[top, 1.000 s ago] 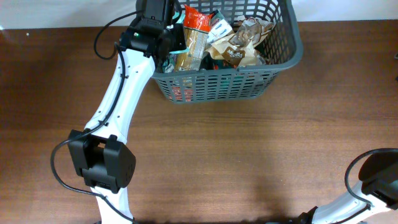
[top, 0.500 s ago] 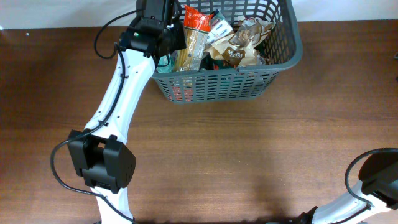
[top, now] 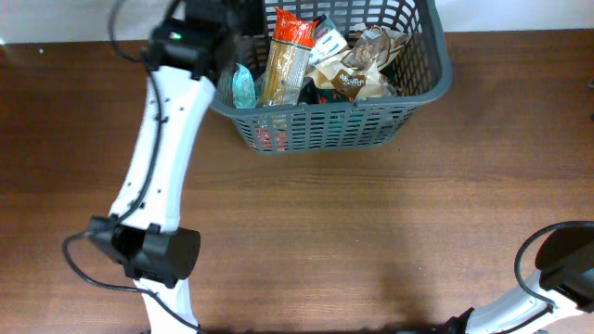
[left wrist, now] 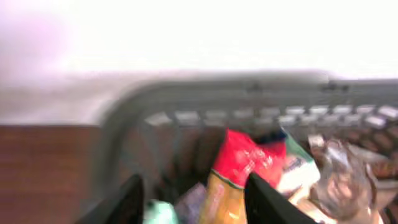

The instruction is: Pack container

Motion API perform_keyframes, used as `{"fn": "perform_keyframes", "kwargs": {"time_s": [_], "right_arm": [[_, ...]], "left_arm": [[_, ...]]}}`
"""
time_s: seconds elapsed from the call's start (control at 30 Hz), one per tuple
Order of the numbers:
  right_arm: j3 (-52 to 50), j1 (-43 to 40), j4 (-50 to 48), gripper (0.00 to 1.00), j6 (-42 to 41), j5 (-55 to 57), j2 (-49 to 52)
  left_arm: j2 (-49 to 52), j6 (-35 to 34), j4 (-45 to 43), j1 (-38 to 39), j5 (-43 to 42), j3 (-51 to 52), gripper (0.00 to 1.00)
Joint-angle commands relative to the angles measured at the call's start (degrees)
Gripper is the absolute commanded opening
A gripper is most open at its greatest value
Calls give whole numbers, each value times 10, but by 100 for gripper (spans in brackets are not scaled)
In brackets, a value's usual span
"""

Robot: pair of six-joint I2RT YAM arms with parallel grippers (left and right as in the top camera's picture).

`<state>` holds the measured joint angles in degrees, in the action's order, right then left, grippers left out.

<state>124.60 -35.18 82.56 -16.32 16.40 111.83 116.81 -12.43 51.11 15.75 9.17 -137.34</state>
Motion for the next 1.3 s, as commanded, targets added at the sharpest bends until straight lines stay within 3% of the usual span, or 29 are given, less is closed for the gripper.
{"fn": "perform_keyframes", "kwargs": {"time_s": [0.0,0.17,0.67,1.07,1.27], "right_arm": [[-1,-1,-1,99,-5,1,-7],[-1,-1,-1,99,-5,1,-7],[-1,-1,-1,99,-5,1,-7],[-1,-1,-1,99,-5,1,-7],[-1,-1,-1,99,-5,1,-7]], "left_arm": [[-41,29,34,-19,87,-57,49],[-87,29,113,-54,160,-90,49],[-271,29,231,-183,162,-90,52],[-376,29,324,-212,162,-90,53],[-415,29,425,-212,162,-90,53]]}}
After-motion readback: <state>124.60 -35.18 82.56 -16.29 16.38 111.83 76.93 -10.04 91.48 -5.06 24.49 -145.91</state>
